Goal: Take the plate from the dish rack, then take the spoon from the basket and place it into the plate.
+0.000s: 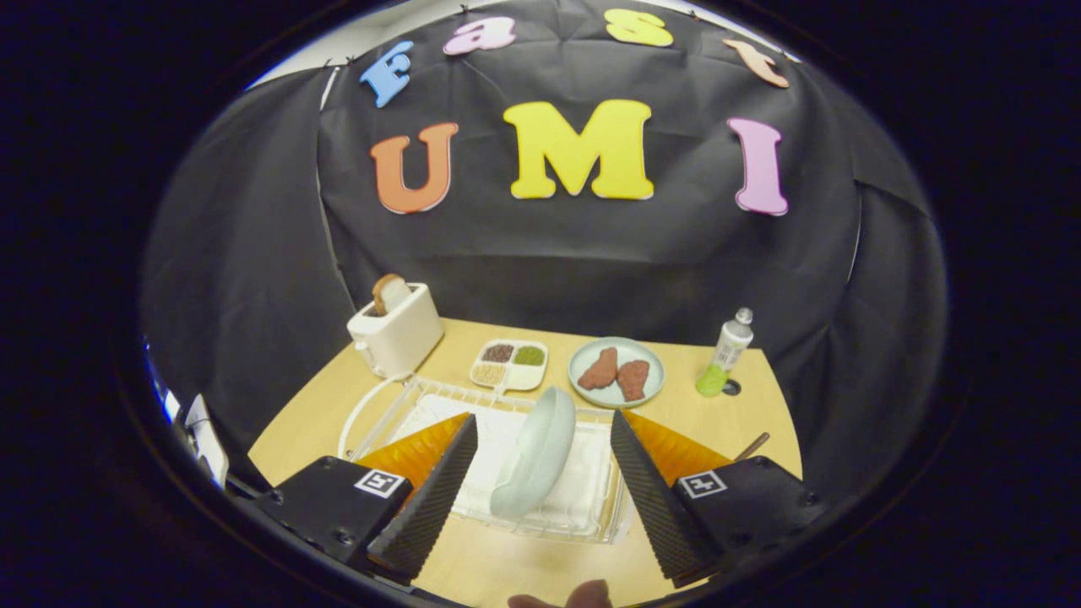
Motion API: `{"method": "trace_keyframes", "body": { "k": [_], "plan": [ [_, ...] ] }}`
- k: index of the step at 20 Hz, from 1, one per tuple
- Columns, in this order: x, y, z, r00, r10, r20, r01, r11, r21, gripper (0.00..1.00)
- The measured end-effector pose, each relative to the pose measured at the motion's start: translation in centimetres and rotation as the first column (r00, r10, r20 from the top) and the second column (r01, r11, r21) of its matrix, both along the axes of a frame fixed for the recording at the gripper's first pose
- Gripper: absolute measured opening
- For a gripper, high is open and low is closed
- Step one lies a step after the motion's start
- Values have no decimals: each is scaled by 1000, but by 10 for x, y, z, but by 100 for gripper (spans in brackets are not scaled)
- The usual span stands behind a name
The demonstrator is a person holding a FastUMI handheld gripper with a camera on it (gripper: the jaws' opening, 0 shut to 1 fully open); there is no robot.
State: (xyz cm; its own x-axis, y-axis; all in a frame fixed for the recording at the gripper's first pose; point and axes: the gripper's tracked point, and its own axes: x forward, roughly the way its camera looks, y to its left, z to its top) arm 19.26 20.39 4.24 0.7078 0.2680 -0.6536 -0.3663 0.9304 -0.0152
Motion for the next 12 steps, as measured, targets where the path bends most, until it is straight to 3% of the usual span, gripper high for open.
{"method": "trace_keyframes", "body": {
  "k": [10, 12],
  "plan": [
    [53, 9, -83, 956, -137, -261, 136, 990, -23, 96],
    [56, 11, -92, 942, -168, -292, 164, 986, -36, 87]
  ]
}}
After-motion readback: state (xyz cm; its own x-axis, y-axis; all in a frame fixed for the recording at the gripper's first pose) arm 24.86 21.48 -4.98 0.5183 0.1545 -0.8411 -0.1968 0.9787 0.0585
